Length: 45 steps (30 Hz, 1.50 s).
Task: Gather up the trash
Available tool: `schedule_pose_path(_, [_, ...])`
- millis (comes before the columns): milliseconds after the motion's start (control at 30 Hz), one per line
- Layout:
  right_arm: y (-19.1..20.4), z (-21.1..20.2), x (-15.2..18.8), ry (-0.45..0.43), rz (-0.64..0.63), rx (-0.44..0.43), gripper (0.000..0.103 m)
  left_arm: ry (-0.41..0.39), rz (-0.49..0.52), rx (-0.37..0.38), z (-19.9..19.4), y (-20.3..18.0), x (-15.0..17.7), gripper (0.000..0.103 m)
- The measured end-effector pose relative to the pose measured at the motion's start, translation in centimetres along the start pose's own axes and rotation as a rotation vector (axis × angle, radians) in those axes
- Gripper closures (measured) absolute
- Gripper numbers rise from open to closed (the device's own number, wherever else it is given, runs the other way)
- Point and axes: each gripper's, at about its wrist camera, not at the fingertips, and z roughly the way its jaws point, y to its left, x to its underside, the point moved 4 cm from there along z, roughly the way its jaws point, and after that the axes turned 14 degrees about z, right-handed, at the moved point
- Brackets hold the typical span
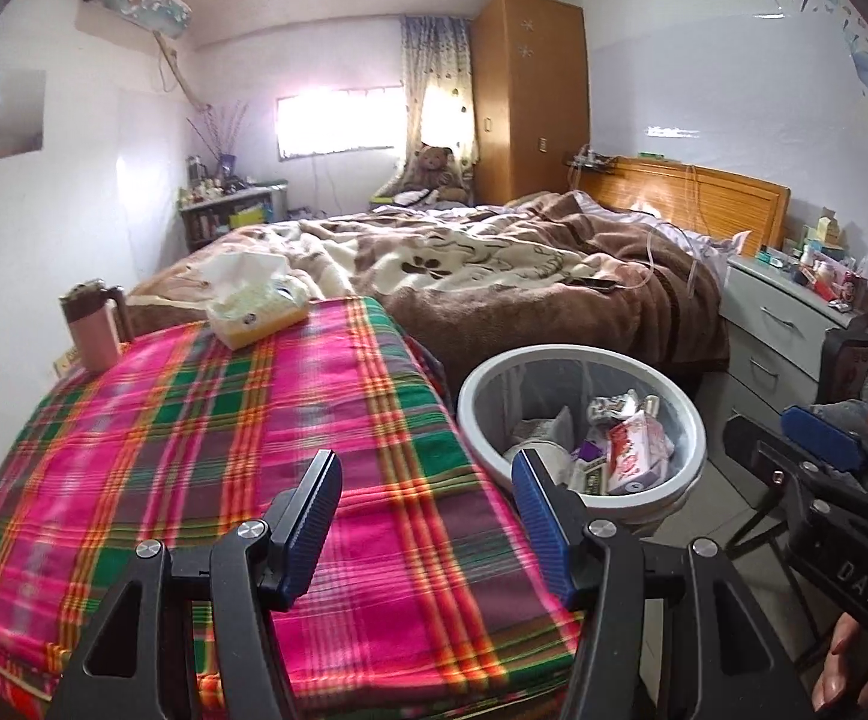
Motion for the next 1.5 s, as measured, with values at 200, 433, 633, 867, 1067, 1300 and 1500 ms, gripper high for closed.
schedule_pose_path(200, [0.4, -0.5, 0.9, -0.021, -0.004, 0.016, 0.038, 0.006, -0.027, -0.011, -1.0, 0.9, 1.4, 0.044])
schedule_pose_path(433, [0.8, -0.6, 1.3, -0.008, 0.005, 0.0, 0.038, 0.008, -0.051, -0.036, -1.2, 1.8, 2.2, 0.044])
schedule_pose_path(633, [1.0, -0.7, 1.7, 0.002, 0.014, -0.005, 0.038, 0.008, -0.05, -0.035, -1.2, 1.9, 2.3, 0.044])
schedule_pose_path(867, [1.0, -0.9, 1.8, 0.0, 0.017, -0.004, 0.038, 0.005, -0.052, -0.039, -1.2, 1.8, 2.2, 0.044])
schedule_pose_path(1067, [1.0, -0.9, 1.8, 0.0, 0.018, -0.003, 0.038, 0.001, -0.052, -0.04, -1.5, 1.9, 2.3, 0.044])
schedule_pose_path(1300, [1.2, -1.1, 1.8, -0.003, 0.022, -0.004, 0.038, -0.001, -0.054, -0.042, -1.6, 1.9, 2.2, 0.044])
schedule_pose_path(1500, [1.3, -1.2, 1.8, -0.004, 0.024, -0.001, 0.038, -0.004, -0.058, -0.044, -1.8, 2.0, 2.2, 0.044])
